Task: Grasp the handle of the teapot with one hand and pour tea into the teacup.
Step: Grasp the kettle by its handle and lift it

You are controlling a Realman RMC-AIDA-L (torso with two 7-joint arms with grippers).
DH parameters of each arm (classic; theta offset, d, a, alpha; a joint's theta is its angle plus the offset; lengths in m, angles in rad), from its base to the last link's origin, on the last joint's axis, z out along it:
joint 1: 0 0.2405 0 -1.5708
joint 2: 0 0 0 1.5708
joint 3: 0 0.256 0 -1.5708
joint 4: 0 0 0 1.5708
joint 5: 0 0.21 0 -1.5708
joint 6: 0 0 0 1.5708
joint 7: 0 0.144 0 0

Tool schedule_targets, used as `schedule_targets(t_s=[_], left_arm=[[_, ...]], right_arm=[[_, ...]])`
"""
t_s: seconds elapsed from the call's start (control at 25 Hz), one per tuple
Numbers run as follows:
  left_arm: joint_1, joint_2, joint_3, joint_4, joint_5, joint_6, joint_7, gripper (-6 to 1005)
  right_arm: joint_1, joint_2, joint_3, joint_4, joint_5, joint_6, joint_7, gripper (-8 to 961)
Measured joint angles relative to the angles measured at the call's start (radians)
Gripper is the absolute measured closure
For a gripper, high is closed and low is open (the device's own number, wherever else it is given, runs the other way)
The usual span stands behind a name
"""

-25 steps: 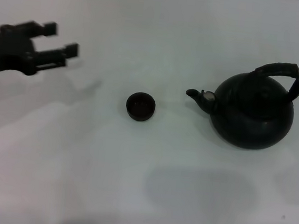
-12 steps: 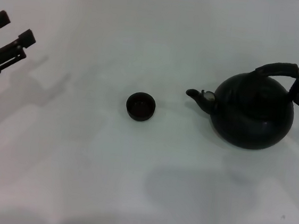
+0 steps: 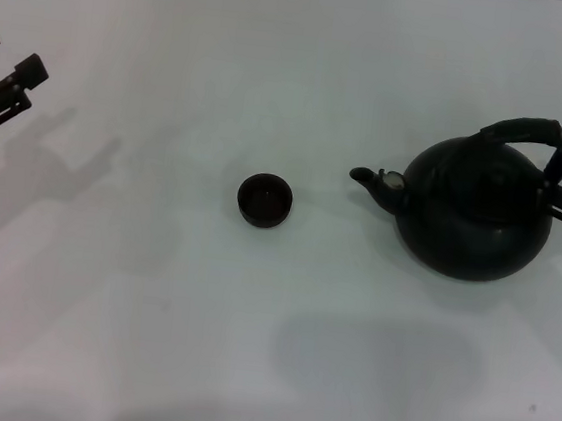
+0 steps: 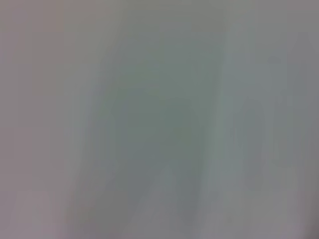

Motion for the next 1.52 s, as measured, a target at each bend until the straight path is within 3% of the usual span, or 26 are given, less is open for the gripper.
schedule_targets(t_s=[0.2,0.52,0.84,1.32,1.52], left_arm=[[-0.007,0.001,-0.001,-0.002,-0.004,-0.002,-0.006,223],[-0.015,0.001,-0.001,-0.004,-0.005,-0.002,-0.007,224],[-0.022,-0.001,-0.001,-0.013,-0.005,-0.003,-0.02,225],[-0.013,-0.003,-0.001,-0.023,-0.012,-0.013,-0.016,225],[-0.012,0.0,-0.001,-0.049,-0.013,-0.008,-0.007,224]], right_arm=[[-0.011,0.002,0.033,0.002,-0.001,0.002,0.0,101],[-0.024,0.008,0.054,-0.003,0.008,-0.004,-0.029,460],[0.02,0.012,0.046,0.063,0.053,-0.035,-0.065,807],[0.032,0.021,0.03,0.083,0.178,-0.021,-0.141,820],[0.031,0.021,-0.104,0.037,0.367,0.084,-0.257,821]])
